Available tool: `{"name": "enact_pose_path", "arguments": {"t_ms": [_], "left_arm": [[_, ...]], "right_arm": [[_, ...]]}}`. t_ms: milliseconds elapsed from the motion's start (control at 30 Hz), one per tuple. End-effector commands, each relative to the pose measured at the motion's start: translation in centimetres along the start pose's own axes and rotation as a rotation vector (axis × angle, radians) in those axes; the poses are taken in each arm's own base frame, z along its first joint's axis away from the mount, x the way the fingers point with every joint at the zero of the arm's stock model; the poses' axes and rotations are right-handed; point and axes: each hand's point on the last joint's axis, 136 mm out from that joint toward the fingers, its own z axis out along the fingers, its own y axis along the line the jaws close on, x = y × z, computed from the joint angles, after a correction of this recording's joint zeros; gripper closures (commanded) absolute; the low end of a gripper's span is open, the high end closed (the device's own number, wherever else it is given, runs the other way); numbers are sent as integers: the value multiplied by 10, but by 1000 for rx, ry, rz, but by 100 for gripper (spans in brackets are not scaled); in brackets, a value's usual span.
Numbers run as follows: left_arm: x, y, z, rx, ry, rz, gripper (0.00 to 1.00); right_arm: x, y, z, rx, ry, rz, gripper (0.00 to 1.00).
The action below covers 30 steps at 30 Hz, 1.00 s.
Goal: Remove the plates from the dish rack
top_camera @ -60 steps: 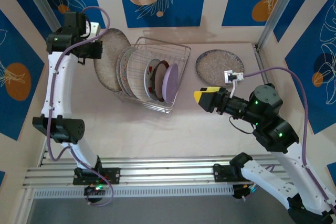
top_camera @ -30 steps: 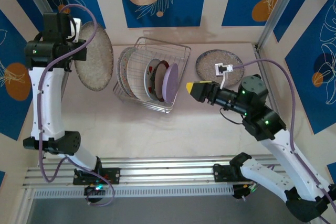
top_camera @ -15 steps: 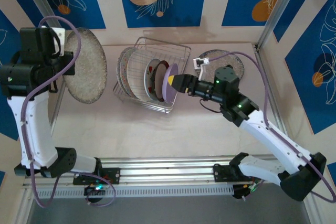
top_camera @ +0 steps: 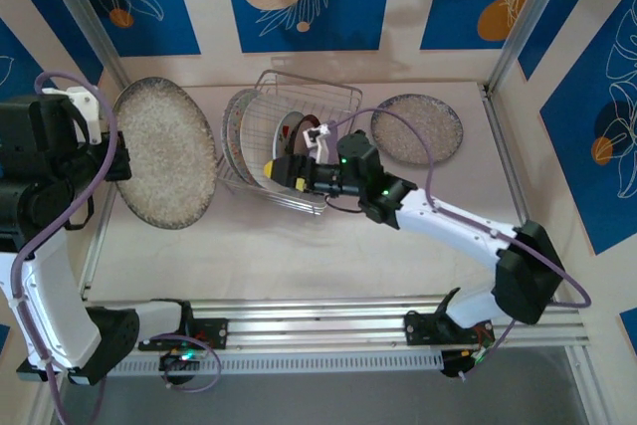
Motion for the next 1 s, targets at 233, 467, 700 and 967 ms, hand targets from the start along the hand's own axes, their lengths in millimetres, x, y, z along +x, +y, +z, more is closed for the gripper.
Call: {"name": "enact_pose_path", "arguments": {"t_ms": [233,467,700,967], "left_arm": [[-57,-36,-23,254,-259,-258,100],[-66,-49,-5,325,-266,-324,100],[-80,-58,13,363,-287,-352,100],[-94,-72,32,423,-280,-392,100]], "right_arm": [[-4,24,28,-126,29,41,14],[-14,29,34,-155,24,69,14],[-25,23,27,-135,-1,92,14],[-42,16,24,-144,-27,114,14]]}}
